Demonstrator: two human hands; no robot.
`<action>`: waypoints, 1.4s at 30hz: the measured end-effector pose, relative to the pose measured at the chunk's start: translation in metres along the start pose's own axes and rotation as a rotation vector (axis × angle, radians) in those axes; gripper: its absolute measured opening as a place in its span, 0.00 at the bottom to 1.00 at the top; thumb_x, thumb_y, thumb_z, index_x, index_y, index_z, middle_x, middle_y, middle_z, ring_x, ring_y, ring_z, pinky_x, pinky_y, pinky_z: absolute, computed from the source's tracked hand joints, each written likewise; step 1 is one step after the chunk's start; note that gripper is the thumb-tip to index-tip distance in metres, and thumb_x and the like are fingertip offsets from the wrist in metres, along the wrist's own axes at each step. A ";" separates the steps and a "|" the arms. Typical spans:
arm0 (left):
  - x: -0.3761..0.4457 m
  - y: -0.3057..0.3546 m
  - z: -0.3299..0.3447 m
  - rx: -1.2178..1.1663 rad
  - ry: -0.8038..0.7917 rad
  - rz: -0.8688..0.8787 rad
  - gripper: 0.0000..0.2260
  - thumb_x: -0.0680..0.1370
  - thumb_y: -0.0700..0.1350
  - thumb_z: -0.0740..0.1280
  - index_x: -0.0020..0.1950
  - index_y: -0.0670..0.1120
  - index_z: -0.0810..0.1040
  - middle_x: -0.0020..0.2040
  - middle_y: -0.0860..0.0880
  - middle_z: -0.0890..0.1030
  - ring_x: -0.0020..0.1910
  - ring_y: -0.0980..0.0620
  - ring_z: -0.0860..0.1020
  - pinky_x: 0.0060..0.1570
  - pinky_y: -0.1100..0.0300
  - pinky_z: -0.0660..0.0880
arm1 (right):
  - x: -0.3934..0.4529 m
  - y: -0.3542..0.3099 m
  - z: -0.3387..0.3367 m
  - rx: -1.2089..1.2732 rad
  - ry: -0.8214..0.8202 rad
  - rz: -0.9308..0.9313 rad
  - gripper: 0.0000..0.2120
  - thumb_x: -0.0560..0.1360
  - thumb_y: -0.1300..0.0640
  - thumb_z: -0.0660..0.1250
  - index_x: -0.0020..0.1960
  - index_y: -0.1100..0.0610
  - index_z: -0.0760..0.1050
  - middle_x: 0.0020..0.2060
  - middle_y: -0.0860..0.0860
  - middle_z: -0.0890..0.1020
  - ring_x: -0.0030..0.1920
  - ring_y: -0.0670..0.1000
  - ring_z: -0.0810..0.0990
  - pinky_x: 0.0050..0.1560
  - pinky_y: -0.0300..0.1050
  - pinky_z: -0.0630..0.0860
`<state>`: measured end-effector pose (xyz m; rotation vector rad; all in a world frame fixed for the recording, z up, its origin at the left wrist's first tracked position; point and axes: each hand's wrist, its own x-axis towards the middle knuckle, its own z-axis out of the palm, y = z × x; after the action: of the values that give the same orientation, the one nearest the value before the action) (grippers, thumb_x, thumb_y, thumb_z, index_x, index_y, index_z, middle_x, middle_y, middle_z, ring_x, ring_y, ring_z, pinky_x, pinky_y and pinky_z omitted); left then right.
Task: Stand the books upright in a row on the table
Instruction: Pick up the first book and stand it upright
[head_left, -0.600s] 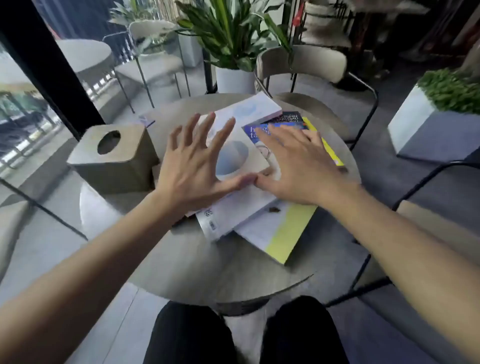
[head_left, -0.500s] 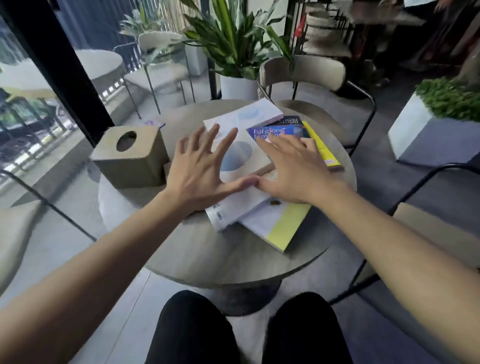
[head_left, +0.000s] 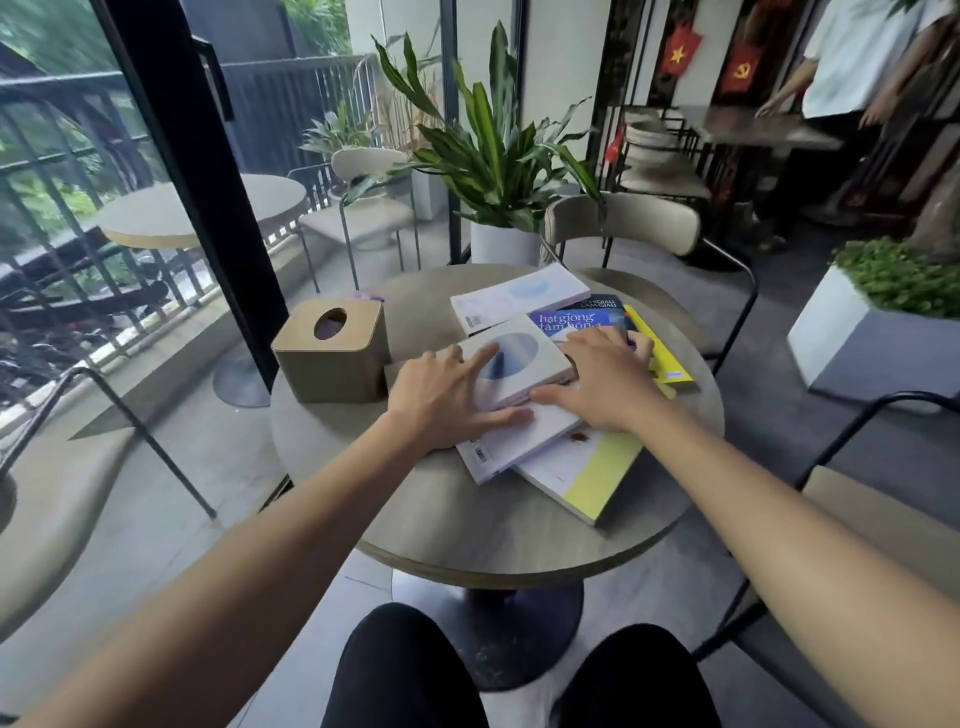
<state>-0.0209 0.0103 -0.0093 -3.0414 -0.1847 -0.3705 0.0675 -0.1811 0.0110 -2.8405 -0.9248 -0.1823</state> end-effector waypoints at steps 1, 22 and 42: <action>0.001 0.004 0.000 0.001 0.008 0.014 0.46 0.65 0.83 0.50 0.76 0.57 0.61 0.61 0.43 0.78 0.54 0.40 0.79 0.39 0.53 0.67 | 0.001 -0.001 0.002 0.027 0.026 0.006 0.32 0.68 0.27 0.63 0.65 0.44 0.73 0.66 0.47 0.72 0.69 0.51 0.63 0.66 0.56 0.53; -0.002 0.028 -0.017 -0.492 0.612 -0.094 0.24 0.77 0.51 0.62 0.71 0.44 0.74 0.57 0.46 0.83 0.40 0.39 0.83 0.30 0.54 0.74 | 0.003 -0.063 -0.057 0.440 0.540 -0.257 0.27 0.74 0.45 0.69 0.70 0.55 0.71 0.69 0.55 0.72 0.69 0.57 0.68 0.66 0.53 0.64; -0.039 -0.004 -0.024 -0.646 0.379 -0.389 0.28 0.74 0.44 0.68 0.74 0.48 0.66 0.55 0.42 0.81 0.52 0.36 0.78 0.47 0.49 0.73 | 0.015 -0.092 -0.061 0.621 0.237 -0.439 0.27 0.75 0.46 0.70 0.72 0.45 0.68 0.73 0.49 0.68 0.71 0.51 0.68 0.71 0.52 0.67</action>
<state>-0.0646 0.0083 0.0050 -3.4318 -0.7685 -1.2371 0.0212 -0.1096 0.0832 -1.9864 -1.2689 -0.2252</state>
